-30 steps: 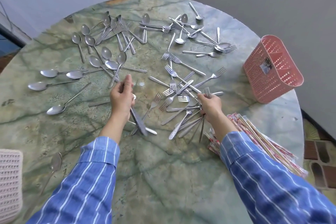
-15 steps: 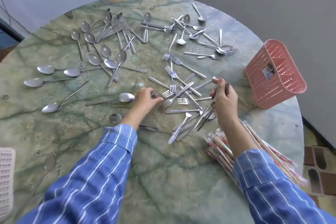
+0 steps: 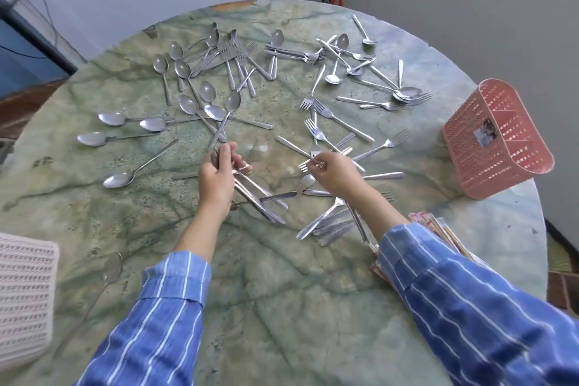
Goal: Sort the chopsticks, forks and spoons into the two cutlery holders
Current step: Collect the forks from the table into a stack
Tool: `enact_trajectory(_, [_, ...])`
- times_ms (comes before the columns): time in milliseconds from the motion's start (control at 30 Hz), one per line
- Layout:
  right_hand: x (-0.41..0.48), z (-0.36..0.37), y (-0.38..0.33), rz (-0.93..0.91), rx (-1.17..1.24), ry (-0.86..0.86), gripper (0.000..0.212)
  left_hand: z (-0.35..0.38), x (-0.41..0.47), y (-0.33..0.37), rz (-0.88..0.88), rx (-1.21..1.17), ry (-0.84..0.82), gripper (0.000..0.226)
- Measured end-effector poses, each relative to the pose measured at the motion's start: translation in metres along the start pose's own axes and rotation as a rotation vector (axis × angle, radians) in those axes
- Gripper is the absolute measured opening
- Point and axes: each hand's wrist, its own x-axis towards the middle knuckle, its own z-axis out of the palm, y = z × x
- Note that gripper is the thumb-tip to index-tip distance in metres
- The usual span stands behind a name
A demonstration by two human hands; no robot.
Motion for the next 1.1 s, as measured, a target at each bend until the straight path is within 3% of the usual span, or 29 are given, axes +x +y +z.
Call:
enact_trajectory(67, [0.005, 0.014, -0.001, -0.077, -0.174, -0.099, 0.031, -0.014, -0.002, -0.002, -0.101, -0.208, 0.16, 0.021])
enact_trajectory(167, [0.009, 0.028, 0.001, -0.149, -0.448, -0.211, 0.041, -0.033, -0.008, -0.005, -0.212, -0.434, 0.246, 0.028])
enact_trajectory(333, [0.009, 0.034, -0.001, -0.227, -0.551, -0.144, 0.032, -0.055, -0.014, -0.022, -0.335, -0.581, 0.316, 0.037])
enact_trajectory(433, [0.003, 0.035, -0.002, -0.297, -0.488, -0.004, 0.028, -0.065, -0.022, -0.029, -0.412, -0.772, 0.305, 0.032])
enact_trajectory(567, [-0.004, 0.033, -0.001, -0.386, -0.388, 0.204, 0.022, -0.077, -0.029, -0.037, -0.513, -0.842, 0.322, 0.031])
enact_trajectory(667, [-0.009, 0.027, -0.003, -0.444, -0.315, 0.389, 0.017, -0.083, -0.033, -0.037, -0.568, -0.756, 0.244, 0.03])
enact_trajectory(800, [-0.02, 0.007, -0.009, -0.414, -0.182, 0.634, 0.026, -0.073, -0.045, -0.024, -0.558, -0.521, 0.156, 0.029])
enact_trajectory(933, [-0.029, -0.023, -0.008, -0.305, 0.015, 0.684, 0.039, -0.051, -0.059, -0.01, -0.551, -0.395, 0.02, 0.029])
enact_trajectory(1033, [-0.046, -0.045, -0.014, -0.312, 0.207, 0.731, 0.033, -0.031, -0.07, -0.002, -0.561, -0.424, -0.068, 0.029])
enact_trajectory(1100, [-0.06, -0.053, -0.02, -0.309, 0.362, 0.669, 0.028, -0.018, -0.078, 0.006, -0.568, -0.421, -0.139, 0.029])
